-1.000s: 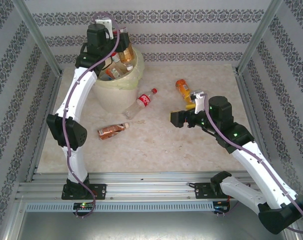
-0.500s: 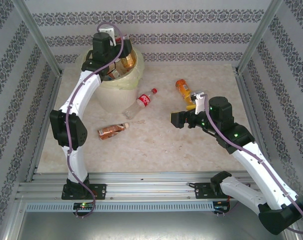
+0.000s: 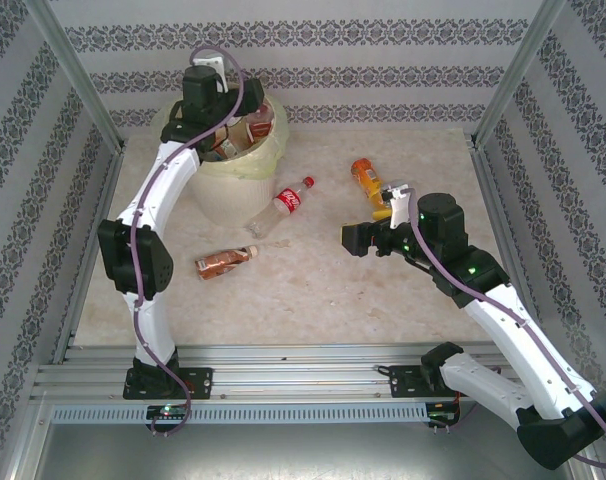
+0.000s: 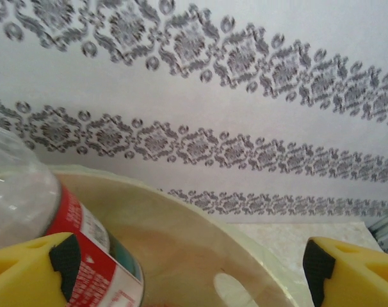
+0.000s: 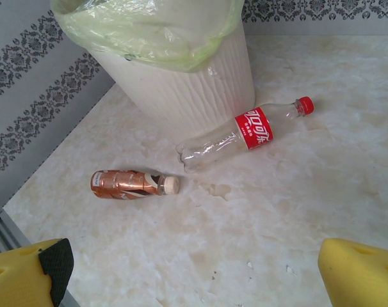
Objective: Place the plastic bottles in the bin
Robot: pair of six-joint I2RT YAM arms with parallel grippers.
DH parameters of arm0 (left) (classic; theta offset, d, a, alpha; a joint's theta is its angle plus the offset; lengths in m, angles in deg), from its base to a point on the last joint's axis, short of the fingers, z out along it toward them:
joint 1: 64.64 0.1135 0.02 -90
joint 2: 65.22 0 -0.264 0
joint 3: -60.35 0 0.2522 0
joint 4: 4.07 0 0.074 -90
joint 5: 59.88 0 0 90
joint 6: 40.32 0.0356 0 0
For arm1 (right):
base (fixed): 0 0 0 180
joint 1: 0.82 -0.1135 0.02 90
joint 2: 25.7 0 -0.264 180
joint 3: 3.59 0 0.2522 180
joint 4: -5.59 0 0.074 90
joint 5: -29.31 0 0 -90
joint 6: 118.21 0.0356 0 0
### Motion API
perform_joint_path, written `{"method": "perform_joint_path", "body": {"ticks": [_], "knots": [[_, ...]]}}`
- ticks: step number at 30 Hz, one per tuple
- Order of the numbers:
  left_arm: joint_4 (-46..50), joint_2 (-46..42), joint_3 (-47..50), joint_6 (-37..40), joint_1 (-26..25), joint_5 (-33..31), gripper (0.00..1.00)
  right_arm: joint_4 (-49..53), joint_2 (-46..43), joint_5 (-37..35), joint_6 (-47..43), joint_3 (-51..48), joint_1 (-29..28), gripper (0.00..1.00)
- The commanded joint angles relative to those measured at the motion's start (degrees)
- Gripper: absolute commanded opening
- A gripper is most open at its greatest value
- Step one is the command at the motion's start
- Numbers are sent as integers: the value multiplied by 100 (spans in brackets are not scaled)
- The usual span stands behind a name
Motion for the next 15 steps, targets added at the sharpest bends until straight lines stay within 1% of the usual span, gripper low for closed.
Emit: {"method": "perform_joint_path", "body": {"ticks": [1,9,12,15], "knots": [[315,-56,-536,94,259,-85,87,39,-75,-97,-72,110,25,98],[949,589,-1414,30,577,163,86,69,-84,-123,-72,126,25,98],[1141,799,-1623,142,600,120,86,100,-84,-127,-82,140,25,98],[1434,985,-1832,208,626,50,84,109,-87,-127,-80,152,24,98]]}}
